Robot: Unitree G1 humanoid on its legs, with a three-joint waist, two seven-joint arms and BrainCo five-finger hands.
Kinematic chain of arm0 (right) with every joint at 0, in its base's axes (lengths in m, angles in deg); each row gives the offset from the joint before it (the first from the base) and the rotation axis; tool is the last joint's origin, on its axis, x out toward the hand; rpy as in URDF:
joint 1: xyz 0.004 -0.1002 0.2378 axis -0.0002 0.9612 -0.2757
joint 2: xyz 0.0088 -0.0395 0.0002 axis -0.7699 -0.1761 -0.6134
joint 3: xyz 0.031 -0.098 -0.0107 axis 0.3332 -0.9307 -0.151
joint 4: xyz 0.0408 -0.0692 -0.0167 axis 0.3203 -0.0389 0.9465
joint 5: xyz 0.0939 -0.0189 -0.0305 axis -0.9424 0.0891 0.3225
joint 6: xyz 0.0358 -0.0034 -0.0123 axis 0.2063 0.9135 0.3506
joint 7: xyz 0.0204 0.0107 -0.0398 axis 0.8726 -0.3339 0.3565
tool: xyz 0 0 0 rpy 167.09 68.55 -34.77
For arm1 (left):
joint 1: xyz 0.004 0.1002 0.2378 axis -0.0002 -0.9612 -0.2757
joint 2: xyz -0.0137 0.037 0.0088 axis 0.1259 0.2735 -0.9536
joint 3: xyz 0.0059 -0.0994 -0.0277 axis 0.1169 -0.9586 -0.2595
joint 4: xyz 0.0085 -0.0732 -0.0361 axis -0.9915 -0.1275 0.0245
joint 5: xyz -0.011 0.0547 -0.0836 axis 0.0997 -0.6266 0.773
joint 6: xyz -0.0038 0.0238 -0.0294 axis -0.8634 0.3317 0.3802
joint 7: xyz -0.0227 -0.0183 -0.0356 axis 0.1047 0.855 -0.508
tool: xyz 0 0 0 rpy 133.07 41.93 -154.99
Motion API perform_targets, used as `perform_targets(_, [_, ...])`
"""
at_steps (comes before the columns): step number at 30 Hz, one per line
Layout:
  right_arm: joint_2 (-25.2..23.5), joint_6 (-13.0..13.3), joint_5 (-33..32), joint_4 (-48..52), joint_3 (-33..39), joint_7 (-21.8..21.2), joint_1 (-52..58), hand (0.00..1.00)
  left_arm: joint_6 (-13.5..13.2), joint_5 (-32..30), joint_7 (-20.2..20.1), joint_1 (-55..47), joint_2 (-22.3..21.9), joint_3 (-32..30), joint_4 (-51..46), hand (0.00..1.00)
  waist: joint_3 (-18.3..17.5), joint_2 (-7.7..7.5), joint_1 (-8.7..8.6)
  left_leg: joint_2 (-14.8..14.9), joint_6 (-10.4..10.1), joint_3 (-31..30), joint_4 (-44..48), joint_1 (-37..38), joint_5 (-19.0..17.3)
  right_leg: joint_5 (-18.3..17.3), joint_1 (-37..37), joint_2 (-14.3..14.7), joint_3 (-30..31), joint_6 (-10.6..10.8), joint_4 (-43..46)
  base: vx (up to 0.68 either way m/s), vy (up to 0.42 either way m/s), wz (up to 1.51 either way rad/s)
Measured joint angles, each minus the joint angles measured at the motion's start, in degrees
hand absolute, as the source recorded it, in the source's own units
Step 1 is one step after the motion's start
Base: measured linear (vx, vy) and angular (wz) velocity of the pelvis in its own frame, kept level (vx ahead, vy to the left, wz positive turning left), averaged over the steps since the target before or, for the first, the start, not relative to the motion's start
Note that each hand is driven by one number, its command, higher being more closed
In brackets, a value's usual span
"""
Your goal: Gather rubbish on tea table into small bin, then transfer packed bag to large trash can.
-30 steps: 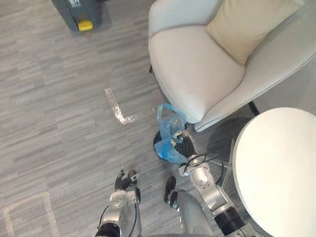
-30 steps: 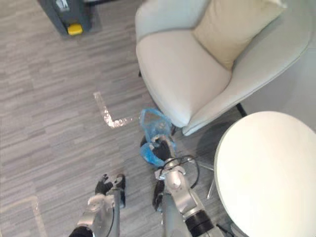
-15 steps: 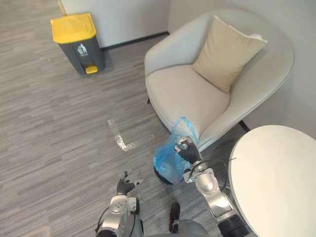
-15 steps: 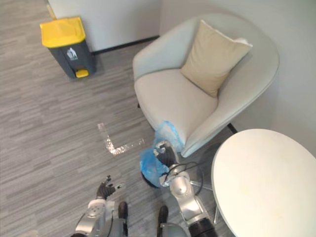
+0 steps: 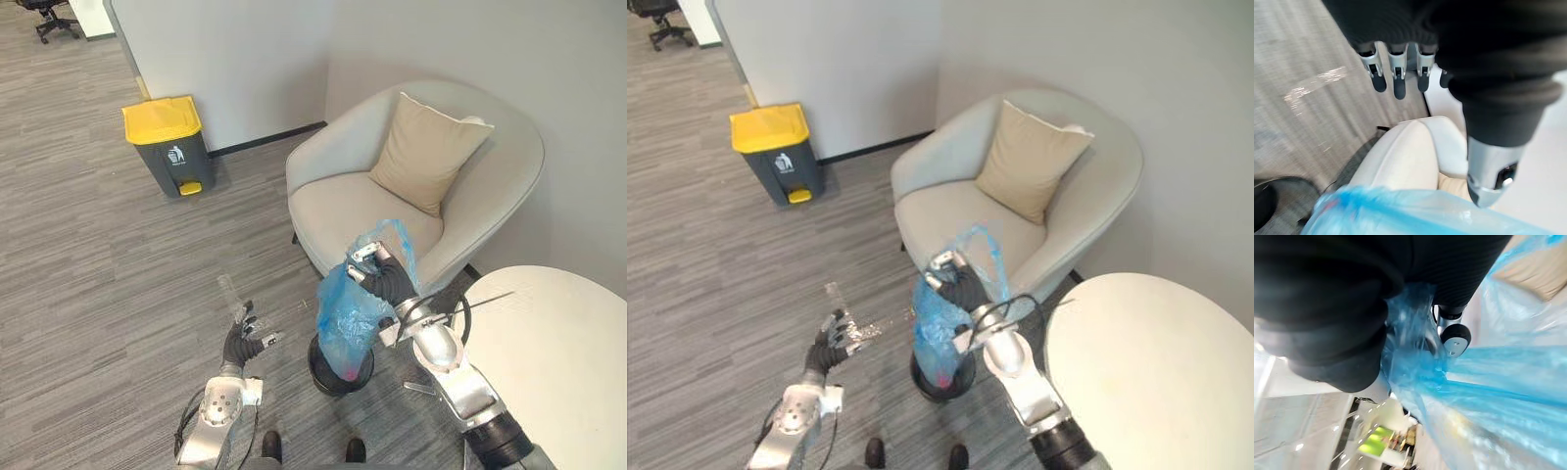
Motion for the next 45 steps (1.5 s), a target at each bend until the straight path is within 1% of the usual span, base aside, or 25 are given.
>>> perform_targets(6, [1.49, 0.03, -0.60, -0.12, -2.97, 0.11, -4.26, 1.00, -0.04, -2.50, 0.09, 0.98, 1.42, 2.72, -4.30, 0.00, -0.15, -0.14, -0.02, -0.38, 0.08, 0.55, -0.39, 1.01, 0.02, 0.06, 0.87, -0.29, 0.26, 0.05, -0.08, 0.03, 0.011, -0.05])
perform_targets(9, [1.47, 0.03, -1.70, -0.24, -4.04, 0.10, -5.12, 1.00, -1.06, -4.86, 0.08, 2.89, 1.56, 4.72, -4.96, 0.00, -0.16, -0.12, -0.04, -0.49, 0.09, 0.58, -0.41, 1.33, 0.02, 0.06, 1.05, -0.41, 0.40, 0.06, 0.00, 0.00, 0.000, 0.00])
perform_targets(13, [1.54, 0.03, -1.99, -0.39, -4.45, 0.08, -6.20, 1.00, -1.43, -7.23, 0.04, 4.01, 2.22, 6.22, -5.73, 0.00, -0.20, -0.06, -0.16, -0.51, 0.11, 0.93, -0.43, 1.85, 0.01, 0.06, 1.02, -0.40, 1.01, 0.07, 0.10, -0.03, 0.006, -0.05])
perform_targets(16, [1.77, 0.05, -4.19, -0.39, -4.72, -0.06, -6.52, 1.00, -2.07, -9.14, -0.02, 5.20, 3.58, 7.49, -5.73, 0.00, -0.24, -0.05, -0.20, -0.53, 0.17, 1.05, -0.45, 1.90, 0.07, 0.10, 0.88, -0.40, 1.18, 0.14, 0.12, -0.03, 0.002, -0.02])
perform_targets(18, [2.14, 0.05, -4.43, -0.39, -5.22, -0.39, -6.85, 1.00, -2.15, -10.09, -0.04, 5.37, 4.47, 7.78, -5.75, 0.00, -0.67, 0.03, -0.38, -0.59, 0.21, 1.17, -0.45, 1.90, 0.11, 0.17, 0.81, -0.43, 1.32, 0.20, 0.10, 0.00, 0.003, -0.02])
perform_targets(20, [2.59, 0.07, -6.70, -0.39, -6.46, -1.27, -8.34, 1.00, -2.16, -11.32, -0.16, 5.66, 5.55, 8.13, -5.75, 0.00, -1.21, 0.09, -0.68, -0.62, 0.25, 1.26, -0.45, 1.94, 0.15, 0.31, 0.82, -0.44, 1.42, 0.21, 0.06, 0.00, 0.000, 0.00])
perform_targets(23, [2.55, 0.28, -8.89, -0.39, -6.96, -1.89, -10.11, 1.00, -2.20, -12.33, -0.33, 7.06, 6.44, 8.44, -5.74, 0.00, -1.62, -0.03, -0.68, -0.62, 0.29, 1.29, -0.45, 2.05, 0.19, 0.40, 0.91, -0.44, 1.45, 0.17, 0.02, 0.00, 0.000, 0.00])
perform_targets(26, [2.18, 0.47, -11.89, -0.38, -7.86, -2.62, -11.71, 1.00, -2.23, -12.63, -1.13, 8.06, 6.69, 8.49, -5.57, 0.00, -1.77, -0.14, -0.68, -0.63, 0.29, 1.44, -0.46, 2.50, 0.18, 0.41, 1.27, -0.44, 1.61, 0.17, 0.06, 0.00, 0.001, -0.01])
perform_targets(31, [1.34, 0.60, -15.12, -0.37, -9.82, -3.66, -13.49, 1.00, -2.23, -13.55, -1.13, 8.59, 6.80, 9.12, -5.32, 0.00, -1.80, -0.15, -0.66, -0.62, 0.29, 1.94, -0.47, 2.75, 0.18, 0.41, 1.31, -0.43, 2.16, 0.19, 0.02, -0.01, 0.002, -0.04])
perform_targets(35, [1.04, 0.60, -15.12, -0.37, -10.98, -3.89, -14.85, 1.00, -2.28, -13.54, -1.12, 8.79, 6.78, 10.07, -4.79, 0.00, -1.86, -0.23, -0.66, -0.62, 0.29, 2.77, -0.48, 2.73, 0.17, 0.74, 0.96, -0.44, 3.12, 0.32, -0.27, -0.01, 0.010, -0.12])
perform_targets(38, [1.02, 0.60, -15.10, -0.37, -11.14, -4.23, -14.90, 1.00, -2.28, -13.56, -1.13, 9.35, 6.55, 10.83, -2.09, 0.00, -1.91, -0.31, -0.78, -0.57, 0.29, 2.81, -0.48, 2.69, 0.17, 1.61, 1.50, -0.40, 3.32, 0.27, -1.51, 0.00, 0.000, 0.00])
perform_targets(45, [0.60, 0.59, -15.11, -0.37, -12.50, -5.00, -14.99, 1.00, -2.27, -14.09, -1.12, 9.36, 6.27, 12.01, -2.00, 0.00, -1.93, -0.34, -0.80, -0.53, 0.28, 2.93, -0.48, 2.67, 0.17, 1.87, 1.62, -0.28, 3.50, 0.21, -1.92, 0.00, 0.000, 0.00])
